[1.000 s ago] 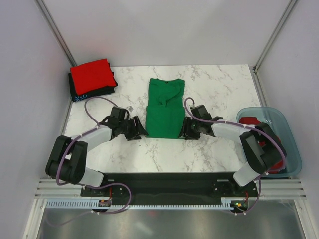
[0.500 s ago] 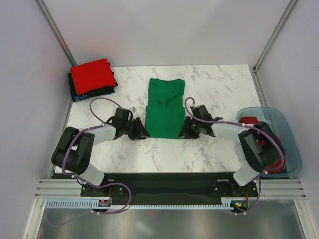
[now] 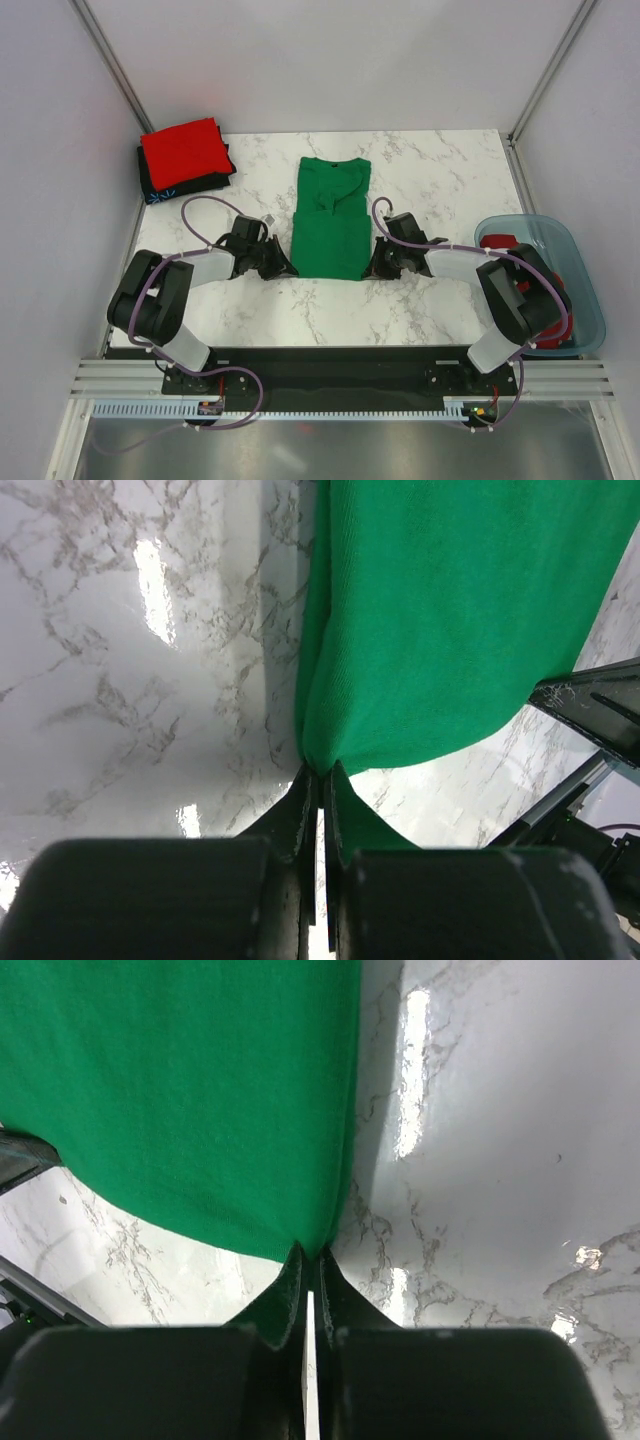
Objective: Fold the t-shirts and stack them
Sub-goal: Fold the tshirt
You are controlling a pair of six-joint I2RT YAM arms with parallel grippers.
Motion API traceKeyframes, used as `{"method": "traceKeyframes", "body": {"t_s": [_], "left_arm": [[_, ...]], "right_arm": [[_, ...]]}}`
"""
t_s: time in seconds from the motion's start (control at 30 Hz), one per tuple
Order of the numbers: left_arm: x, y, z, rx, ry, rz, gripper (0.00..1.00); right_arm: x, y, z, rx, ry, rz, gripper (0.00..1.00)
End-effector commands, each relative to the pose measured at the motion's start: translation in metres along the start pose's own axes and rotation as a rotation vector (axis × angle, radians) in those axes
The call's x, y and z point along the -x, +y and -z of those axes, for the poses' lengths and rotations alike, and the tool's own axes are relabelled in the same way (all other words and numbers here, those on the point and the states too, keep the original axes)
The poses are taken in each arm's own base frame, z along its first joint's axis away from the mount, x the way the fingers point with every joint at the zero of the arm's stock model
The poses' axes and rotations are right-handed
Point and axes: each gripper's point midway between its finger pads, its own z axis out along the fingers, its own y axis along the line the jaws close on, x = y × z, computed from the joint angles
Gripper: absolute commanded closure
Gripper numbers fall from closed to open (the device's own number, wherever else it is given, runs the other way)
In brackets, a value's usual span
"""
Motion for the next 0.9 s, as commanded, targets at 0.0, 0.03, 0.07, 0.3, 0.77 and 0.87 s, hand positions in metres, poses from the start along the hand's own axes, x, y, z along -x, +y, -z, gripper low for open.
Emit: {"method": "traceKeyframes", "body": {"t_s": [0.0, 0.03, 0.07, 0.3, 0.77, 0.87], "left_arm": [[-0.005, 0.007, -0.001, 0.031, 0.008, -0.004, 0.98], [-0.006, 0.006, 0.000, 0.025, 0.009, -0.005, 0.98], [-0.006, -0.001, 0.004, 0.006, 0.004, -0.011, 0.98], [-0.034, -0.022, 0.042, 0.047, 0.019, -0.062, 0.98], [-0.087, -0.070, 0.151, 0.003, -0.043, -0.130, 0.98], [-0.077, -0.078, 0.160, -0.001, -0.084, -0.155, 0.98]], "right_arm": [[-0.021, -0.025, -0.003, -0.084, 0.056, -0.019, 0.99], [-0.022, -0.025, -0.002, -0.083, 0.059, -0.023, 1.00], [-0.022, -0.024, 0.000, -0.083, 0.060, -0.026, 1.00], [-0.030, -0.009, 0.046, -0.059, 0.046, -0.013, 1.00], [-0.083, 0.023, 0.146, -0.054, 0.018, 0.007, 1.00], [-0.068, 0.028, 0.158, -0.093, -0.021, 0.049, 1.00]]}}
